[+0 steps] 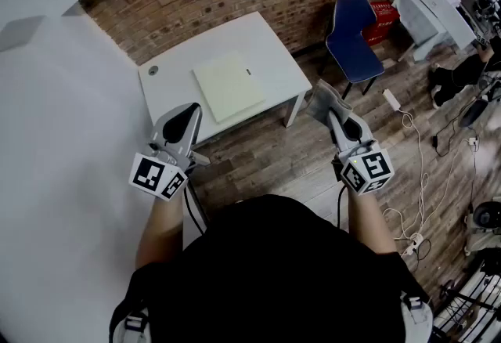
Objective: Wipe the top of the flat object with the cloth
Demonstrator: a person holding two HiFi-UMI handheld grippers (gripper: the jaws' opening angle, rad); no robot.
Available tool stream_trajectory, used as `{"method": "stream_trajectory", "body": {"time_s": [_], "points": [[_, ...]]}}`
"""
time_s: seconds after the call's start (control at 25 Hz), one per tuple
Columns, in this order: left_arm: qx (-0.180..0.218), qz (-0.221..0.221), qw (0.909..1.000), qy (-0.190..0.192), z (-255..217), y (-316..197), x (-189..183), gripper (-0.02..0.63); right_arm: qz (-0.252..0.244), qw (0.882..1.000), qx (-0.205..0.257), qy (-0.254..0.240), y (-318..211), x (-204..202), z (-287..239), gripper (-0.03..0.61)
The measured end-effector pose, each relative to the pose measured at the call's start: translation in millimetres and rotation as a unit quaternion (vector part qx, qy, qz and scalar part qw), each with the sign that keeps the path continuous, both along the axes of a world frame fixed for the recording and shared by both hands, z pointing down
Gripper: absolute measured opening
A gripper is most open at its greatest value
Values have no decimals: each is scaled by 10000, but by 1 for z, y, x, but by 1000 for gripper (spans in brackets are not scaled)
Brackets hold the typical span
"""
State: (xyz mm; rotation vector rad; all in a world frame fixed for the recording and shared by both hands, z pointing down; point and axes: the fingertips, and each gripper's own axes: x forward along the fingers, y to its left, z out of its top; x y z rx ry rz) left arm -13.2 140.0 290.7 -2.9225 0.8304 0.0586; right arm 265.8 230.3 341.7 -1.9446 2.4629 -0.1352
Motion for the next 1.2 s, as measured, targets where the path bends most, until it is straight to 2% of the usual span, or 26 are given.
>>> {"method": "stream_trajectory", "body": {"time_s": [0.2,0.36,0.6,0.76,1.0,1.2], "points": [[50,-175,9998,-14,3,-3,-26,2,-151,9997,-150,-79,-2,-25,20,9],[-90,-434,9990,-26,13,-5,-46,2,-307,9992,-245,-41,-12,-30,27,8],[-113,-711,9974,38,20,1,-48,3,-595,9979,-184,-164,-19,-27,32,9],[-190,-727,9972,12,33,16,-47,2,-708,9971,-214,-149,-23,-30,34,9],[-327,-1012,9941,189,37,12,-74,2,-881,9957,-240,-128,-38,-43,30,9],[-322,-1056,9936,233,42,2,-91,2,-879,9958,-248,-78,-45,-53,32,9]]}}
